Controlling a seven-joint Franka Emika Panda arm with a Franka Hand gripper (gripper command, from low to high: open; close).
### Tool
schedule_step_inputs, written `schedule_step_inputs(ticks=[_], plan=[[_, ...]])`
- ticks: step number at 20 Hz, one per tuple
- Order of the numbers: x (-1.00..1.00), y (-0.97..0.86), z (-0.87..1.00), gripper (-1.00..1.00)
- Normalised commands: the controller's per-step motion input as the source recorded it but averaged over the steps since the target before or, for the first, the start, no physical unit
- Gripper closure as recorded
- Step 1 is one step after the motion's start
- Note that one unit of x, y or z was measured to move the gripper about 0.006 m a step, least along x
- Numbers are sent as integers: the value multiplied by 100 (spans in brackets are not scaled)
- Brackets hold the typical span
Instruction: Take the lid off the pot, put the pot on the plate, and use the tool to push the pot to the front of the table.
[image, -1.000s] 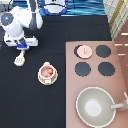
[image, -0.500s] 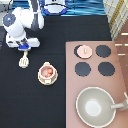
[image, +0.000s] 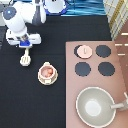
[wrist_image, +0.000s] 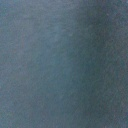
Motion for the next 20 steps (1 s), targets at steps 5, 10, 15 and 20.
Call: schedule_step_inputs(ticks=[5,10,15,20], plan=[[-14,66,45,100],[-11,65,42,100],[0,73,19,100],[6,62,3,100]])
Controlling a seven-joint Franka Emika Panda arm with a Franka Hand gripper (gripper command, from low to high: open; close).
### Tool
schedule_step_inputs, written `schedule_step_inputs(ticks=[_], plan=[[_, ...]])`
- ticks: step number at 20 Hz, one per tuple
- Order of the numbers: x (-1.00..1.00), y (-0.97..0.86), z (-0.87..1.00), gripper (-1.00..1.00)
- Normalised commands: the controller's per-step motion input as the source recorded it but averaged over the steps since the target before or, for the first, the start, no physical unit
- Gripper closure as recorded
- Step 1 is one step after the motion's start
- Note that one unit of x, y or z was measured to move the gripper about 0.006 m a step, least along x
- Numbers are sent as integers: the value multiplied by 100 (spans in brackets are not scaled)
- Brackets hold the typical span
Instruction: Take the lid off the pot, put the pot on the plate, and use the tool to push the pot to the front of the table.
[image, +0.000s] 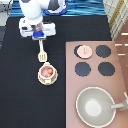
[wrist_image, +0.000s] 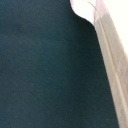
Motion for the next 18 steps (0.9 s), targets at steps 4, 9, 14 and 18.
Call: schedule_step_inputs(ticks=[4,9,14,18], plan=[[42,13,-5,100],[43,-34,0,100],[45,-47,0,100],[63,-16,-1,100]])
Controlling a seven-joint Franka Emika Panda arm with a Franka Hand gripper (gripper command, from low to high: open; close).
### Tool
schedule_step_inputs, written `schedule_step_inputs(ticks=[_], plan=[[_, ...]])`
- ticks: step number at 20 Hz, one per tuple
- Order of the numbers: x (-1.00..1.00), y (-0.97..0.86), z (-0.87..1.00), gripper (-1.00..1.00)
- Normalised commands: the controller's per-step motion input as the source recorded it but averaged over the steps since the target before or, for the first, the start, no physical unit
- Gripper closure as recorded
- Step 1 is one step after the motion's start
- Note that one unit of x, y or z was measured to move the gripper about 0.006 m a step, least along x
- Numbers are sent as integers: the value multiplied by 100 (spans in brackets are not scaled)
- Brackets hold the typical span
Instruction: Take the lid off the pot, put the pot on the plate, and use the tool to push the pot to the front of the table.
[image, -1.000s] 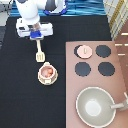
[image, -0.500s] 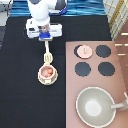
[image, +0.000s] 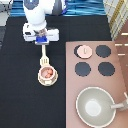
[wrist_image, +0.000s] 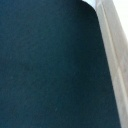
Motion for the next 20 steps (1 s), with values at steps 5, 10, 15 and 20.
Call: schedule_step_inputs(ticks=[5,10,15,20], plan=[[81,18,0,100],[35,49,-3,100],[-81,47,-1,100],[-72,51,0,100]])
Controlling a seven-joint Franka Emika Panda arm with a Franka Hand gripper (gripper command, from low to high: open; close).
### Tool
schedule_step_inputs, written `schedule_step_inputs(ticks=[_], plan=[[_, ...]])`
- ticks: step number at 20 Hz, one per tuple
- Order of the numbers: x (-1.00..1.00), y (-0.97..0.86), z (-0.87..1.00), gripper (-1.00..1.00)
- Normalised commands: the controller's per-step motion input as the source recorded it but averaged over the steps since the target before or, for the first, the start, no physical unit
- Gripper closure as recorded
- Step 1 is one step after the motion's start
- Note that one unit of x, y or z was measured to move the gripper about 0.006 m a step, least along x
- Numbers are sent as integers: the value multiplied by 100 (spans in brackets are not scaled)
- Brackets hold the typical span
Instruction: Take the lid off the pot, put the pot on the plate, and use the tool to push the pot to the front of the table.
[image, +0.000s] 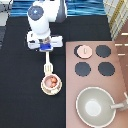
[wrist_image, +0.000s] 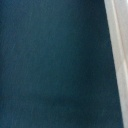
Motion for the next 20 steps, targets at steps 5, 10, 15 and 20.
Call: schedule_step_inputs(ticks=[5,10,15,20], plan=[[50,36,-3,100],[76,19,-4,100],[77,-6,6,100],[74,-16,13,100]])
